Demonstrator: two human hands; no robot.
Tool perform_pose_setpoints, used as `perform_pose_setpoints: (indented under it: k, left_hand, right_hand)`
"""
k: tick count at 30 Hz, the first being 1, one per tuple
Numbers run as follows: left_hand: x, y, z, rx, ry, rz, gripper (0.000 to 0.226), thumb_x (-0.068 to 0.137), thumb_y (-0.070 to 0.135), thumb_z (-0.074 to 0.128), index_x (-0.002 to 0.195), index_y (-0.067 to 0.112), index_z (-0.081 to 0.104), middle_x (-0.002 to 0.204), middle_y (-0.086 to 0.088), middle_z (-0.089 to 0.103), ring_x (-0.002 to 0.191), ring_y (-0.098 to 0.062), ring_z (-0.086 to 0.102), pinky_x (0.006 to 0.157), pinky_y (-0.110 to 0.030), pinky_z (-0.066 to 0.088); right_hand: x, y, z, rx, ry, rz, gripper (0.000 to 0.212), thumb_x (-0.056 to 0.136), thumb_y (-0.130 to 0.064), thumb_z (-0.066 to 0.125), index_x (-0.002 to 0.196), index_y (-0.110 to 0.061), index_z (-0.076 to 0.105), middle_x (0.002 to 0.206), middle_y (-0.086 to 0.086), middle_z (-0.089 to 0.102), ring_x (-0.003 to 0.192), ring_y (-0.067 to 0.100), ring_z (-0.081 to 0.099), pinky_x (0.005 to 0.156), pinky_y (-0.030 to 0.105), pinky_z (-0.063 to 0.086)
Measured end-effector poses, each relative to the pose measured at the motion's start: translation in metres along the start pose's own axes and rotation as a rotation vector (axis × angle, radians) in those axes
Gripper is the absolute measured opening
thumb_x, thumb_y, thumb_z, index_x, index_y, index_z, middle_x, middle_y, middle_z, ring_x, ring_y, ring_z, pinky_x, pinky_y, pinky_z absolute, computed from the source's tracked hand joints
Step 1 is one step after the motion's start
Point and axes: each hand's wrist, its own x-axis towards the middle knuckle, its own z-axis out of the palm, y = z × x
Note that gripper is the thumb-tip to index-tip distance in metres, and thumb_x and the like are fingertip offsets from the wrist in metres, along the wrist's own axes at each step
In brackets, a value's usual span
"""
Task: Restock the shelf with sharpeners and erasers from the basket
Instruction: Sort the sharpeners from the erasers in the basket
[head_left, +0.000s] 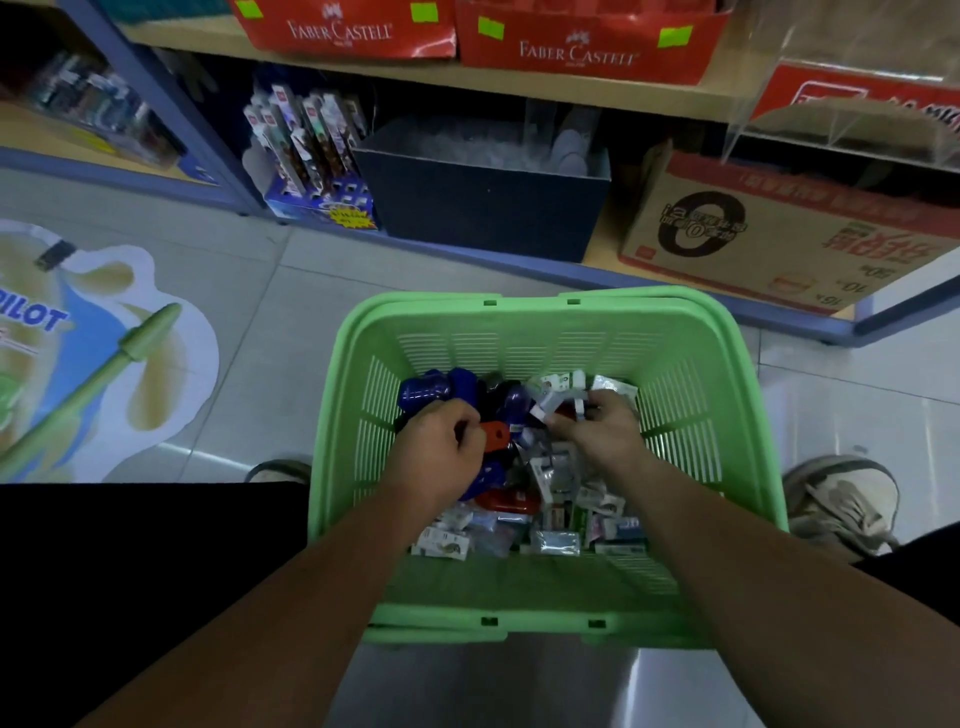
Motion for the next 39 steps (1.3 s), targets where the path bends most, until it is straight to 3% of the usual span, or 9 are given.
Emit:
perform_pose_setpoints:
  k: [3, 8, 13, 17, 22, 27, 33, 36, 39]
  left_hand:
    - [-0.006, 0.001, -0.002, -0.018, -0.006, -0.014, 0.023, 0.101, 0.023, 0.056, 0.120, 0.018, 0.069, 0.109, -0.001, 0.070, 0.084, -0.014, 0.065, 0.074, -0.029, 0.053]
    - [0.003, 0.014, 0.003, -0.118, 0.003, -0.078, 0.029, 0.102, 0.024, 0.058, 0.129, 0.016, 0.064, 0.116, 0.000, 0.070, 0.103, -0.019, 0.065, 0.092, -0.034, 0.054]
    - [0.007, 0.018, 0.017, -0.159, -0.060, -0.133, 0.029, 0.100, 0.022, 0.060, 0.128, 0.016, 0.064, 0.111, -0.004, 0.071, 0.098, -0.020, 0.067, 0.088, -0.033, 0.055]
    - [0.006, 0.017, 0.018, -0.167, -0.106, -0.153, 0.035, 0.095, 0.026, 0.069, 0.129, 0.020, 0.062, 0.099, 0.000, 0.067, 0.085, -0.014, 0.065, 0.073, -0.026, 0.053]
    - [0.013, 0.017, 0.003, -0.444, -0.008, -0.271, 0.029, 0.084, 0.030, 0.075, 0.112, 0.026, 0.067, 0.099, -0.003, 0.071, 0.087, -0.025, 0.074, 0.083, -0.046, 0.063]
    - [0.004, 0.012, -0.014, -0.368, 0.250, -0.422, 0.033, 0.097, 0.042, 0.062, 0.100, 0.010, 0.054, 0.080, -0.015, 0.072, 0.062, -0.031, 0.073, 0.056, -0.044, 0.062]
    - [-0.010, 0.023, 0.019, -0.129, 0.006, -0.174, 0.021, 0.096, 0.030, 0.068, 0.083, 0.017, 0.058, 0.069, -0.004, 0.065, 0.062, -0.021, 0.063, 0.061, -0.034, 0.054]
    - [-0.005, 0.032, 0.032, -0.066, -0.170, 0.000, 0.008, 0.097, 0.024, 0.066, 0.094, 0.017, 0.064, 0.080, -0.004, 0.071, 0.073, -0.023, 0.069, 0.068, -0.040, 0.060]
    - [0.004, 0.031, 0.040, 0.157, -0.081, 0.284, 0.005, 0.093, 0.019, 0.066, 0.093, 0.015, 0.066, 0.087, -0.001, 0.063, 0.074, -0.022, 0.062, 0.065, -0.039, 0.057]
  right_hand:
    - [-0.008, -0.011, -0.013, -0.013, -0.033, 0.012, 0.034, 0.082, -0.003, 0.086, 0.096, -0.020, 0.061, 0.099, 0.004, 0.072, 0.084, 0.018, 0.070, 0.074, 0.033, 0.057]
    - [-0.027, -0.011, -0.026, -0.134, -0.088, 0.047, 0.068, 0.081, 0.007, 0.079, 0.139, -0.010, 0.048, 0.115, 0.009, 0.064, 0.094, 0.022, 0.067, 0.074, 0.032, 0.060]
    - [-0.041, -0.009, -0.040, -0.388, -0.214, 0.114, 0.030, 0.094, 0.005, 0.067, 0.109, -0.018, 0.057, 0.093, -0.001, 0.065, 0.085, 0.011, 0.063, 0.100, 0.038, 0.055]
    - [-0.045, -0.015, -0.035, -0.419, -0.122, 0.022, 0.049, 0.088, 0.001, 0.073, 0.132, -0.010, 0.055, 0.099, 0.009, 0.071, 0.084, 0.020, 0.072, 0.062, 0.030, 0.061]
    - [-0.051, -0.029, -0.013, -0.196, -0.058, -0.061, 0.045, 0.090, -0.018, 0.082, 0.129, -0.007, 0.066, 0.094, 0.002, 0.072, 0.080, 0.017, 0.073, 0.048, 0.018, 0.050]
    - [-0.051, -0.036, 0.020, -0.159, -0.098, -0.158, 0.051, 0.092, -0.034, 0.080, 0.136, -0.012, 0.065, 0.119, 0.003, 0.071, 0.100, 0.017, 0.070, 0.085, 0.031, 0.059]
    - [-0.037, -0.007, -0.011, -0.524, 0.308, -0.180, 0.036, 0.095, -0.027, 0.068, 0.124, -0.008, 0.063, 0.115, 0.011, 0.067, 0.095, 0.029, 0.066, 0.082, 0.033, 0.054]
    - [-0.033, 0.004, -0.011, -0.637, 0.292, -0.185, 0.037, 0.095, -0.029, 0.066, 0.125, -0.008, 0.060, 0.121, 0.013, 0.062, 0.122, 0.035, 0.054, 0.101, 0.040, 0.045]
    - [-0.035, 0.000, -0.005, -0.884, 0.202, -0.217, 0.053, 0.098, -0.035, 0.062, 0.140, -0.004, 0.049, 0.137, 0.016, 0.060, 0.144, 0.037, 0.035, 0.113, 0.043, 0.037]
